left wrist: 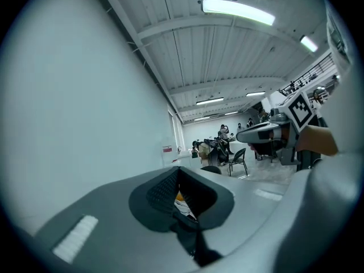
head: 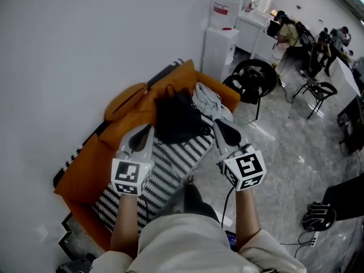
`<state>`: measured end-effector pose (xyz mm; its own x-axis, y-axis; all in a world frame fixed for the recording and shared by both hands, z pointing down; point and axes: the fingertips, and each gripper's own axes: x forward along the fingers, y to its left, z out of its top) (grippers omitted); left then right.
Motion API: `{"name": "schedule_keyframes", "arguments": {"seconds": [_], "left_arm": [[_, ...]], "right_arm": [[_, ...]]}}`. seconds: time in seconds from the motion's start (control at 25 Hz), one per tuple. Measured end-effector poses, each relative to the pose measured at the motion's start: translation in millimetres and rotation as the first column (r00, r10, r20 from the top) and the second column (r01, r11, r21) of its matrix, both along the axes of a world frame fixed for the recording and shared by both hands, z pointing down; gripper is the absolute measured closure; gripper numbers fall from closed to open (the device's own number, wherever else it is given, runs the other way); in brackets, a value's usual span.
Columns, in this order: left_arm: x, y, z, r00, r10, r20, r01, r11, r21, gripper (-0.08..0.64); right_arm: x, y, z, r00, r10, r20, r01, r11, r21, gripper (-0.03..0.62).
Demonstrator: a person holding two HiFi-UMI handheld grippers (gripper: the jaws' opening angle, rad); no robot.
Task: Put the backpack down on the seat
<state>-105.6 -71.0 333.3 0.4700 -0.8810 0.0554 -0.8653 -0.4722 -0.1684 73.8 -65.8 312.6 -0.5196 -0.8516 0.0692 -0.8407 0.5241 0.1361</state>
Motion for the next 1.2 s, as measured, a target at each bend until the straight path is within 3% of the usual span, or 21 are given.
{"name": "schedule_keyframes", "arguments": {"seconds": [0.4,1.2], "left_arm": [[8,39,-49,0.999,0.039,0.016,-0.041,0.991,0.128,0.549],[5,35,-39,0.998,0.064,0.009,-0.064,0.994,0.084,0.549]], "right_arm": [[-23,37,-37,0.998,-0.032,-0.049,0.037,0.995,0.092,0.591],[-31,34,-28,0.997,-0.023,-0.076,0.027,0.998,0.06,0.591]]}}
